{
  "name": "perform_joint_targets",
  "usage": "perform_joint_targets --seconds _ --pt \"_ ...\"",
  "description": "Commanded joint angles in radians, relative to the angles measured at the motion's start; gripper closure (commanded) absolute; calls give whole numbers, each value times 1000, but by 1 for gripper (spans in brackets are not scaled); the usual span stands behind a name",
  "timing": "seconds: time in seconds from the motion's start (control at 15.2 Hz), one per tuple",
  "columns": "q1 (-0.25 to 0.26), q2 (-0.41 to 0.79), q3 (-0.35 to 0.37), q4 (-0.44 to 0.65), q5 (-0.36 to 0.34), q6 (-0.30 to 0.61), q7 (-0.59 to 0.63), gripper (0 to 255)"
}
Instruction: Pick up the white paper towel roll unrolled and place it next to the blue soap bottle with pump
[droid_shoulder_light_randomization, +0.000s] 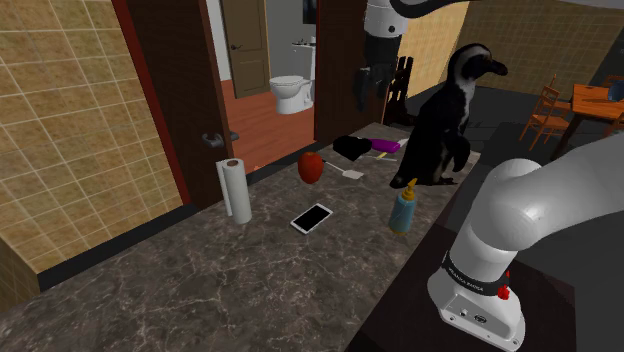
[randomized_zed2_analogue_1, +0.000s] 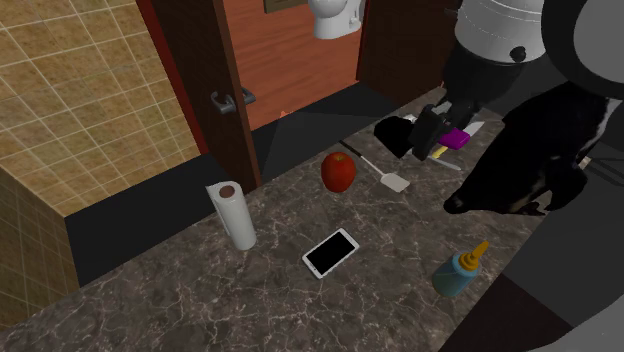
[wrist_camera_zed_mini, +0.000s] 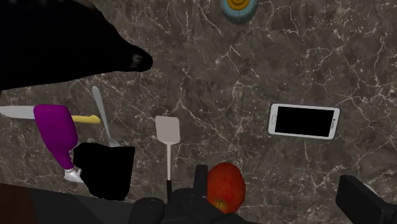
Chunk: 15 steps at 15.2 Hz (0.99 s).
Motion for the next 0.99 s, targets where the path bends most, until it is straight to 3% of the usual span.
perform_joint_targets --seconds 0.0,0.92 --pt "0 0 0 0 0 0 0 0" --pt "62 445 150 190 77 188 183 0"
